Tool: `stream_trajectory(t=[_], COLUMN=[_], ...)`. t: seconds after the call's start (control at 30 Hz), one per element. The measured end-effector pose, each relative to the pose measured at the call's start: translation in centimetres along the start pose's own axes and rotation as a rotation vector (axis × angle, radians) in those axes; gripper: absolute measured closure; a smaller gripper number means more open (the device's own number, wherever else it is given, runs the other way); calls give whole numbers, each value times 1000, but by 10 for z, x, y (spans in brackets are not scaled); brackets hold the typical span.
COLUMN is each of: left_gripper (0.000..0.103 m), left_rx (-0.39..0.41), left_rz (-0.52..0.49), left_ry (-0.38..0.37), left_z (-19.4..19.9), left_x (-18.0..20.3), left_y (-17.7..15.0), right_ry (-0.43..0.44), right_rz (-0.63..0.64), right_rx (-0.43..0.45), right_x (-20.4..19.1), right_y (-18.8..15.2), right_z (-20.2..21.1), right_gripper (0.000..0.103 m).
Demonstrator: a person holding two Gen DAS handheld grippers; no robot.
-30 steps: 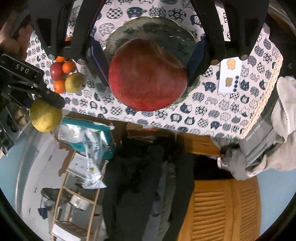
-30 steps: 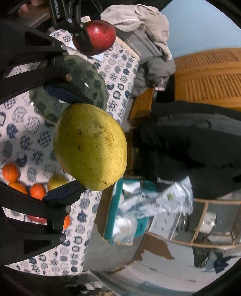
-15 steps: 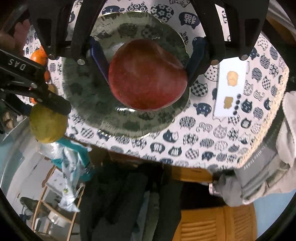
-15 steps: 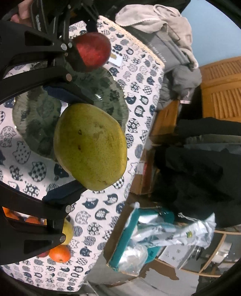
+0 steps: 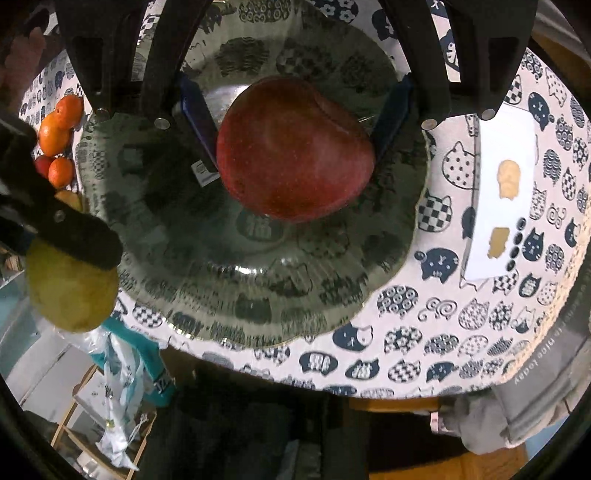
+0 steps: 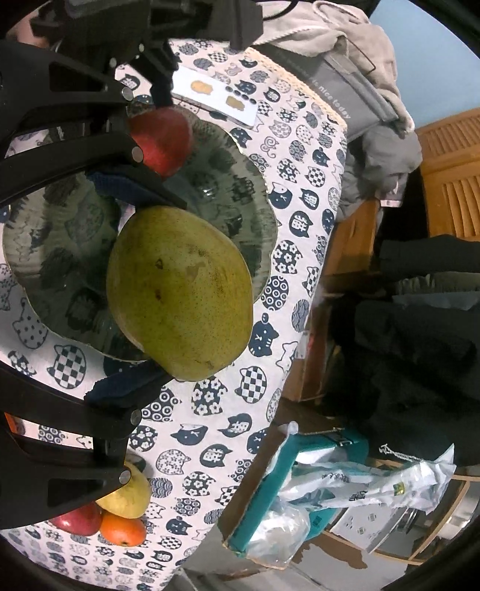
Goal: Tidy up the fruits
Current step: 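Carry the red apple with the left tool over the green glass bowl, then release the apple into the bowl with the left tool while the right tool releases the pear there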
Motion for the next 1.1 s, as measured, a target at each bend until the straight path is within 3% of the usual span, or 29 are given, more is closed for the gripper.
stream_trajectory(t=[0.13,0.47,0.57,0.67,0.77,1.1], left_gripper=[23,22,22,11,11,11], left_rx=[-44,-66,-51,0,12,22], left_rz=[10,44,53,49,69,103], left_ry=[-13,-27,-47,-31,-53,22], left_z=[-11,-14,-9,5,14,38], left_x=[-1,-2,-2,-7,-11,-39], left_y=[-4,-4,-6,-2,-2,-15], right_ry=[1,3,3,10,9,-26], right_rz=[1,-20,-34,-50,-51,18], right_rx=[-8,-40,-53,-70,-86,-160], right_x=[-1,3,5,6,5,-7], right_y=[-2,-5,-6,-6,-8,-28], right_z=[-3,-8,-11,-14,-17,-38], right_gripper=[26,26,26,26,26,26])
Point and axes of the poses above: each gripper's, at about its wrist camera, not at the fingertips, and z roughly against the way its jaws point, x to its right, y to its top, the point moved 8 cm from there along -z, roughly the way its jaws point, and after that the axes turned 15 degrees about -z, right-handed, at the moved point
